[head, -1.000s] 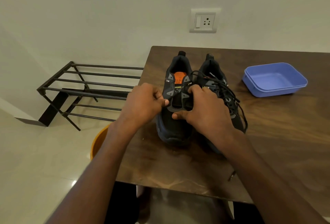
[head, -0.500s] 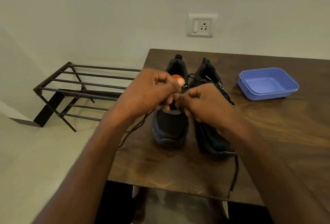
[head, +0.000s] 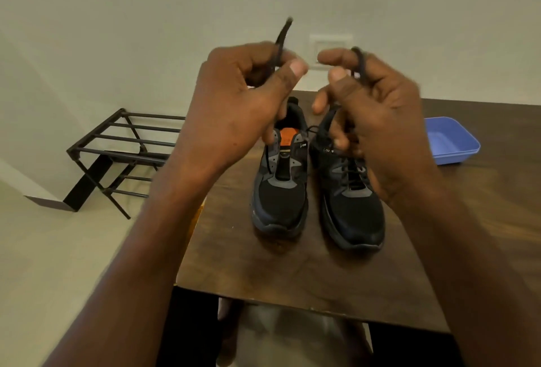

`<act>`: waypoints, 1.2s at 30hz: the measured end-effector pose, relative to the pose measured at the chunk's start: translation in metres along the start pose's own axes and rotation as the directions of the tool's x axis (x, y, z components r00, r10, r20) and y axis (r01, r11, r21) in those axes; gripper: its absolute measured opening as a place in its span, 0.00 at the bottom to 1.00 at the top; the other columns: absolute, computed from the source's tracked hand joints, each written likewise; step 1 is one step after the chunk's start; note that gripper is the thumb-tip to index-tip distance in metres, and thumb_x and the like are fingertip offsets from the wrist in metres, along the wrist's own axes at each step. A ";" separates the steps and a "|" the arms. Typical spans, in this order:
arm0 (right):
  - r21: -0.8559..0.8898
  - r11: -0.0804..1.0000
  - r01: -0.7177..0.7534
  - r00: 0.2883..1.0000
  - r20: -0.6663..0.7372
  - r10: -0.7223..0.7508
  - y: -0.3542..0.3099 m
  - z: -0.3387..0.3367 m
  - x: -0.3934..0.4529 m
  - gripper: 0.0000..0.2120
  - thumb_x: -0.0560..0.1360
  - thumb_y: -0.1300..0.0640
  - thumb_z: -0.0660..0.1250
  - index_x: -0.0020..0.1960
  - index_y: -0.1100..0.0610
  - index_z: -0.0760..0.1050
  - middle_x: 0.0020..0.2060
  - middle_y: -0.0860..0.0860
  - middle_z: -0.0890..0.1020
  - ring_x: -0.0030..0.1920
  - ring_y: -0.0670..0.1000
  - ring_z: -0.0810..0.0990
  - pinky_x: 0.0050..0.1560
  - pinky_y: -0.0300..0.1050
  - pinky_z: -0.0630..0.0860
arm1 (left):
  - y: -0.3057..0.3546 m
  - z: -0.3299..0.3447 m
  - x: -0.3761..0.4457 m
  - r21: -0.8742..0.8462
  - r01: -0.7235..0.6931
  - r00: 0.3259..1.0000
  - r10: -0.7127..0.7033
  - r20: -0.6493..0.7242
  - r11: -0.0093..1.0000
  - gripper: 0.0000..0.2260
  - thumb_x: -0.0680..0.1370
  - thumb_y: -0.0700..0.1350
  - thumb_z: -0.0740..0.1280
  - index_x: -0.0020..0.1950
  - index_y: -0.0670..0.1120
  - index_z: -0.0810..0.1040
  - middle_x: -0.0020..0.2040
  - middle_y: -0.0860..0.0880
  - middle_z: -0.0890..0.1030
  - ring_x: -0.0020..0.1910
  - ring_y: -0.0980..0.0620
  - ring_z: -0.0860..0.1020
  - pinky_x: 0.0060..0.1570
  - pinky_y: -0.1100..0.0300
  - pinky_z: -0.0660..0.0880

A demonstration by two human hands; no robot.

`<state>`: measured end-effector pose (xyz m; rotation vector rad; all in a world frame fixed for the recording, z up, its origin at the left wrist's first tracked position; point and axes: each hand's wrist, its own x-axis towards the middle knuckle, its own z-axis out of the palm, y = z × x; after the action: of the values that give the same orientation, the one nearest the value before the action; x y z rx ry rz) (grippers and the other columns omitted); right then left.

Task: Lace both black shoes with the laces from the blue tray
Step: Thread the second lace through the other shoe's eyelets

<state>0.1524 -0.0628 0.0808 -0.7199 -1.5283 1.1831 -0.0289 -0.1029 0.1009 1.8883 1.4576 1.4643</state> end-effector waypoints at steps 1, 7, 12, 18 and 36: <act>-0.039 0.998 -0.054 0.999 0.003 0.054 0.007 0.000 0.000 0.10 0.85 0.57 0.62 0.64 0.58 0.78 0.39 0.54 0.83 0.24 0.48 0.70 0.23 0.36 0.67 | -0.007 0.002 0.000 0.058 0.009 0.999 -0.007 -0.036 0.998 0.09 0.84 0.48 0.68 0.52 0.45 0.84 0.32 0.47 0.81 0.24 0.53 0.79 0.28 0.65 0.74; -0.711 0.684 -0.165 0.935 0.109 0.339 0.085 0.006 -0.003 0.05 0.80 0.52 0.70 0.55 0.47 0.80 0.48 0.44 0.82 0.48 0.41 0.80 0.51 0.44 0.79 | -0.074 0.024 -0.013 0.256 0.338 0.941 -0.327 -0.084 0.906 0.03 0.81 0.52 0.71 0.52 0.55 0.80 0.40 0.53 0.83 0.35 0.58 0.84 0.29 0.67 0.76; -0.842 0.493 -0.219 0.909 0.009 0.418 0.109 0.015 -0.007 0.06 0.76 0.51 0.75 0.49 0.47 0.77 0.45 0.46 0.81 0.49 0.48 0.80 0.55 0.52 0.80 | -0.122 0.046 -0.031 0.385 0.499 0.817 -0.569 0.089 0.776 0.16 0.75 0.57 0.76 0.59 0.54 0.78 0.46 0.54 0.82 0.46 0.58 0.80 0.42 0.62 0.75; -0.853 0.489 -0.183 0.915 0.035 0.403 0.104 0.014 -0.008 0.10 0.78 0.59 0.69 0.56 0.47 0.83 0.49 0.48 0.83 0.53 0.51 0.81 0.56 0.55 0.80 | -0.124 0.057 -0.033 0.416 0.546 0.767 -0.634 0.102 0.727 0.12 0.74 0.52 0.78 0.51 0.55 0.76 0.43 0.54 0.80 0.44 0.58 0.80 0.39 0.63 0.72; 0.716 0.597 -0.361 0.912 0.139 0.385 0.055 0.004 0.004 0.12 0.85 0.55 0.57 0.57 0.59 0.78 0.49 0.55 0.85 0.54 0.54 0.85 0.52 0.44 0.84 | -0.062 0.048 -0.017 -0.030 0.512 0.854 -0.505 0.129 0.858 0.27 0.84 0.64 0.55 0.54 0.43 0.83 0.46 0.46 0.87 0.46 0.50 0.85 0.51 0.52 0.80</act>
<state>0.1404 -0.0421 0.0305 -0.4959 -0.7362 1.9353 -0.0175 -0.0776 0.0257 1.3687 1.6649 1.1096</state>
